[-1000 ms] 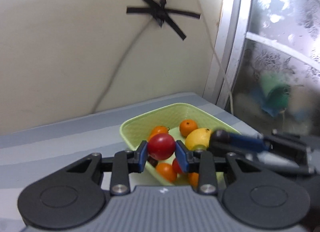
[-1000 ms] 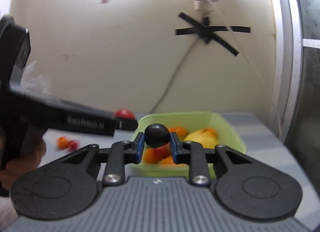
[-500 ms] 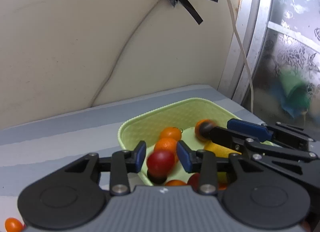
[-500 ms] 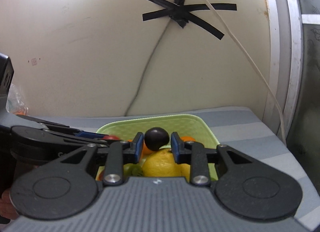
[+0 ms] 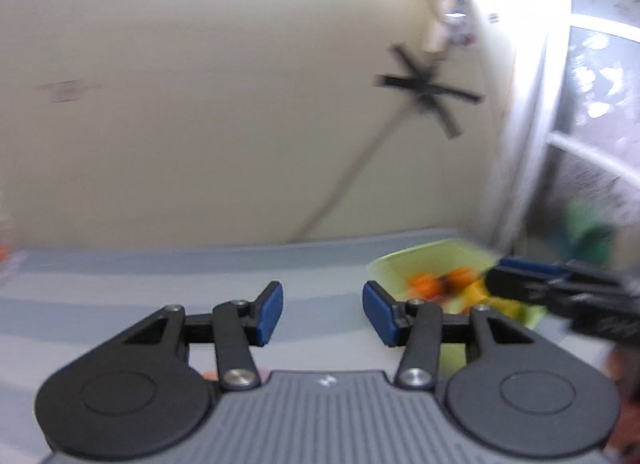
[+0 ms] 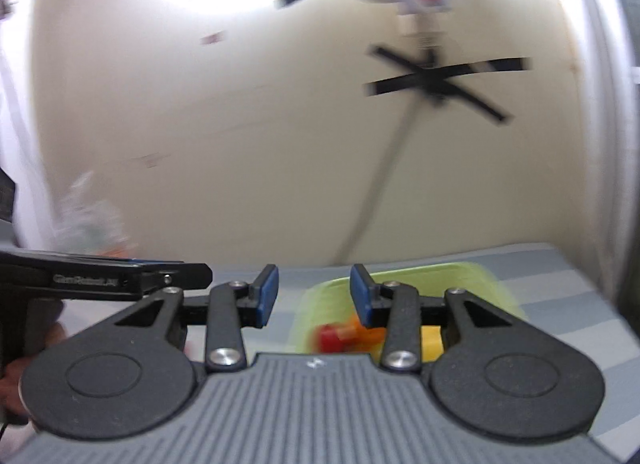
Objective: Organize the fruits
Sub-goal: 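Move both grippers back to the orange and red tomatoes on the sheet, then grasp the orange tomato with the left gripper while the right grasps the red tomato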
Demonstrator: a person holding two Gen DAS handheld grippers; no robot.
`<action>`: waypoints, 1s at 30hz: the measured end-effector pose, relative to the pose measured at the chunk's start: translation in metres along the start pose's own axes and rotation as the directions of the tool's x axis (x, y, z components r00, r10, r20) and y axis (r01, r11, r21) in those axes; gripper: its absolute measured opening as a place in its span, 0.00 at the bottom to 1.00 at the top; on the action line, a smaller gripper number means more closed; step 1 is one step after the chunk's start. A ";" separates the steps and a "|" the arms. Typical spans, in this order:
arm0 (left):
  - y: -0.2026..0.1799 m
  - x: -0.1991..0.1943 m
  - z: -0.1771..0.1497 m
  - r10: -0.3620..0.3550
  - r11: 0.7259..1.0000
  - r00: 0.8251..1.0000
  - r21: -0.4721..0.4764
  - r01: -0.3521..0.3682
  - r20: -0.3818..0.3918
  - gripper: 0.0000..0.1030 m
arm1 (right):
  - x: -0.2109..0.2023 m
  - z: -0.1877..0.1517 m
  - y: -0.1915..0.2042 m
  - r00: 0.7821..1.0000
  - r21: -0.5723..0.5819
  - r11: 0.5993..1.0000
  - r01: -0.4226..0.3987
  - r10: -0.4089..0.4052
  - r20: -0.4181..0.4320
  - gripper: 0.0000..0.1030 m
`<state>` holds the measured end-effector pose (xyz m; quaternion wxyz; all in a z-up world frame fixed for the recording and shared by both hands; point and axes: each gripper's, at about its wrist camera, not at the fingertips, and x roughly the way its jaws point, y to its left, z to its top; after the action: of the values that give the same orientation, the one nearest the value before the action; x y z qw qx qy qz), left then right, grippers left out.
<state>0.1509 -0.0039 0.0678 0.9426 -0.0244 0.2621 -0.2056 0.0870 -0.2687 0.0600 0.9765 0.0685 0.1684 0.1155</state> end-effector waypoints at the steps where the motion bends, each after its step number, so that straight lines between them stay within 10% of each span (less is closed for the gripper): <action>1: 0.012 -0.004 -0.007 0.035 0.999 0.999 0.007 -0.035 -0.017 0.44 | 0.003 -0.002 0.011 0.999 -0.014 0.999 -0.041 0.040 -0.028 0.41; 11: 0.062 0.018 -0.047 0.067 0.995 0.988 0.077 -0.057 -0.140 0.44 | 0.094 -0.031 0.098 0.923 -0.124 0.968 -0.219 0.165 -0.347 0.41; 30: 0.060 0.052 -0.044 0.011 0.975 0.983 0.218 0.030 -0.184 0.29 | 0.148 -0.035 0.092 0.852 -0.018 0.961 -0.277 0.236 -0.468 0.27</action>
<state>0.1922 0.0329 -0.0044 0.9102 0.0980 0.3236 -0.2391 0.1922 -0.1399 -0.0037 0.8862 0.0194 0.3798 0.2647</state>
